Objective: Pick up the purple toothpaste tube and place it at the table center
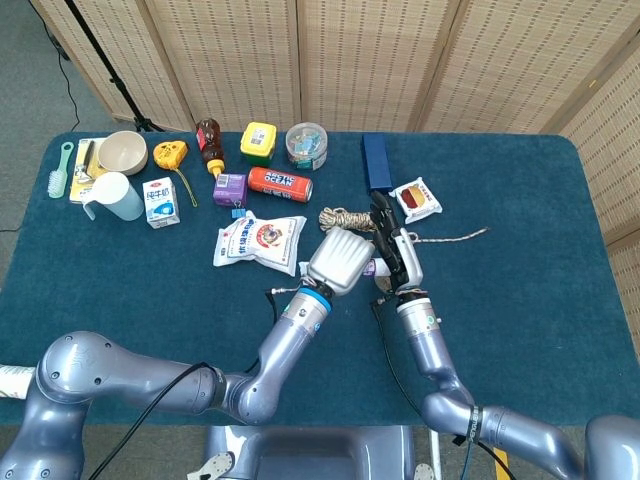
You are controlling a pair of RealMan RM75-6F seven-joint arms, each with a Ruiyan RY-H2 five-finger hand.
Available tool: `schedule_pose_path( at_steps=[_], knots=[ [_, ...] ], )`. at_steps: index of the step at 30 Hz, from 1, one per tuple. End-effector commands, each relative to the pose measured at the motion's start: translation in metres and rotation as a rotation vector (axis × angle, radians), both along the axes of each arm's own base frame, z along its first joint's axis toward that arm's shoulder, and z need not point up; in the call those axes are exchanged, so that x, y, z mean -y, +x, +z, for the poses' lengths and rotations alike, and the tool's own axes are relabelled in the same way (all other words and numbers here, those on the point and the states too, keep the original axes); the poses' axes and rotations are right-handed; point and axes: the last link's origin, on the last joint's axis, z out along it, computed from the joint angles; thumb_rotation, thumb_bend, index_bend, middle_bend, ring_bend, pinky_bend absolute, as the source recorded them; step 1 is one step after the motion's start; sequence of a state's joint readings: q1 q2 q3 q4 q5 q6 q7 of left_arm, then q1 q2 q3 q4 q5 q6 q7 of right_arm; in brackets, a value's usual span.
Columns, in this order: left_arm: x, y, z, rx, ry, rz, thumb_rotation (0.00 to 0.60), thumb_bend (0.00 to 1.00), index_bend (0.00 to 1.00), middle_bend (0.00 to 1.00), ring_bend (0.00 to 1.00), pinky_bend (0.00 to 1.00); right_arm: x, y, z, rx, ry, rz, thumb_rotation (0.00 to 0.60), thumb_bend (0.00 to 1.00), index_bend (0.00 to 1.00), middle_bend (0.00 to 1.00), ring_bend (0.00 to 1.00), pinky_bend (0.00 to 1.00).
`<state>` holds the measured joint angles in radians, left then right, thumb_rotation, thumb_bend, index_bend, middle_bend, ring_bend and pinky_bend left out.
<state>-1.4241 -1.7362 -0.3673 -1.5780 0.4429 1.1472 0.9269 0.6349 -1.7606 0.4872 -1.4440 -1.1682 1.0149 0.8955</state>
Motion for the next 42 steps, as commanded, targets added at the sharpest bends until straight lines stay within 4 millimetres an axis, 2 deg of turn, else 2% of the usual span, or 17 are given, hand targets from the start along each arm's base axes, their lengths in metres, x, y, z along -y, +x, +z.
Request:
schedule_pose_path(
  at_steps=[1,7,8,11,18,32,42],
  knots=[
    [0.0,0.001,0.0,0.003,-0.001,0.001,0.6,0.96,0.56,0.57,0.61,0.63,0.0,0.0,-0.001,-0.001,0.003,0.001,0.16,0.0,0.0,0.0,0.0,0.0],
    [0.001,0.002,0.0,0.003,0.0,-0.002,0.6,0.96,0.56,0.57,0.61,0.63,-0.001,0.002,-0.003,-0.003,0.008,0.005,0.163,0.0,0.0,0.0,0.0,0.0],
    [-0.008,0.002,0.006,0.01,0.04,0.008,0.6,0.96,0.56,0.57,0.61,0.63,-0.001,0.002,-0.003,-0.001,0.01,0.006,0.165,0.0,0.0,0.0,0.0,0.0],
    [0.001,0.003,-0.004,0.005,0.023,-0.001,0.6,0.96,0.56,0.57,0.61,0.63,-0.001,0.002,-0.003,-0.003,0.008,0.006,0.163,0.0,0.0,0.0,0.0,0.0],
    [0.004,-0.004,0.001,-0.017,0.006,-0.02,0.6,0.96,0.56,0.57,0.61,0.63,0.0,-0.004,0.001,-0.004,-0.001,-0.009,0.162,0.0,0.0,0.0,0.0,0.0],
    [0.009,-0.033,0.02,-0.037,0.014,-0.027,0.6,0.96,0.56,0.57,0.6,0.63,0.011,-0.018,0.012,-0.017,-0.017,-0.03,0.164,0.0,0.0,0.0,0.0,0.0],
    [0.012,-0.053,0.027,-0.032,0.001,-0.015,0.6,0.95,0.55,0.57,0.58,0.63,0.018,-0.032,0.023,-0.071,-0.041,-0.036,0.163,0.0,0.0,0.0,0.0,0.0]
  ],
)
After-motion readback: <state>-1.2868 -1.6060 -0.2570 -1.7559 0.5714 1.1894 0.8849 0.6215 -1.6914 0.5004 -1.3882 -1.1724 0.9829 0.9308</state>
